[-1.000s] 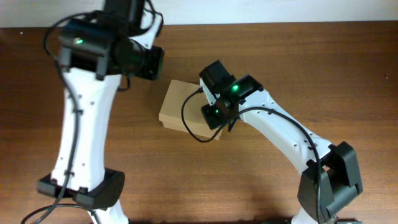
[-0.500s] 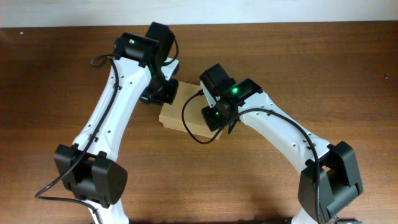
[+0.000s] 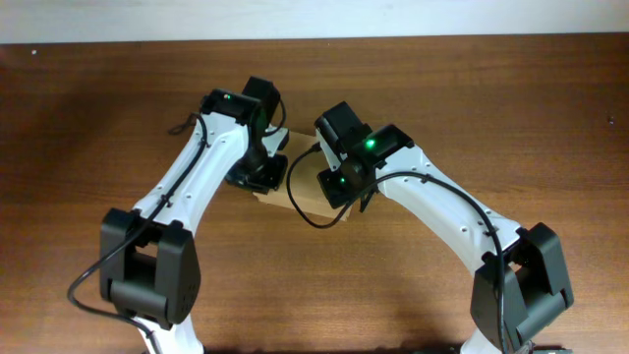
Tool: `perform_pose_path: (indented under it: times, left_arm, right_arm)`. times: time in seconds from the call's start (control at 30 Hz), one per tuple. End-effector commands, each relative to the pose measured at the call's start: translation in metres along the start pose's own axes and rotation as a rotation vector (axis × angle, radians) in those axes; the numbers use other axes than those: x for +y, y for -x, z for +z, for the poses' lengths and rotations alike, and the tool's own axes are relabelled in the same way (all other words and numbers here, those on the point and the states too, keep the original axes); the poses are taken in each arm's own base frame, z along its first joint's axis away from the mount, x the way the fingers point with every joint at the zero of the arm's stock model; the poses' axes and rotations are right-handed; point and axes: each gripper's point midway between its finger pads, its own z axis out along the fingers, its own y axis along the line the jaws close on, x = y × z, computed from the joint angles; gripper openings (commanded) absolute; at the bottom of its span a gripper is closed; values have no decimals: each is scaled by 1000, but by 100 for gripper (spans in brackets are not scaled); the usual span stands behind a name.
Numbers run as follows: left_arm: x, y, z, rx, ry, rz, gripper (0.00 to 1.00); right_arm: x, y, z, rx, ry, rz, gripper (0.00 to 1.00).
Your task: Pack container
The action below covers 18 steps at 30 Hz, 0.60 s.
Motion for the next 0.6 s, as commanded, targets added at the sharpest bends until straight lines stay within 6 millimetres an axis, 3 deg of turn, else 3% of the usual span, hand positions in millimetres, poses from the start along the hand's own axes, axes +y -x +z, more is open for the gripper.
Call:
perform_pose_path:
  times: [0.0,0.1,0.23,0.4,0.57]
  left_arm:
    - [0,-13,17,58,-8,-6,2]
    - [0,-9,8,28,-6,-2,2]
    - [0,8,-23,-69,18,-7,1]
    - [16,35,-95,-246,157,-28,2]
    - [61,46,-184,-433,355,-127,1]
  right_arm:
    - [-6,-12,9,46,-30,1,4]
    - [-7,-5,-5,17,-43,-17,4]
    - [-16,14,-42,-71,-112,-28,4]
    - [-35,37,-109,-205,-234,-8,4]
    - [-70,50,-176,-317,-304,81,4]
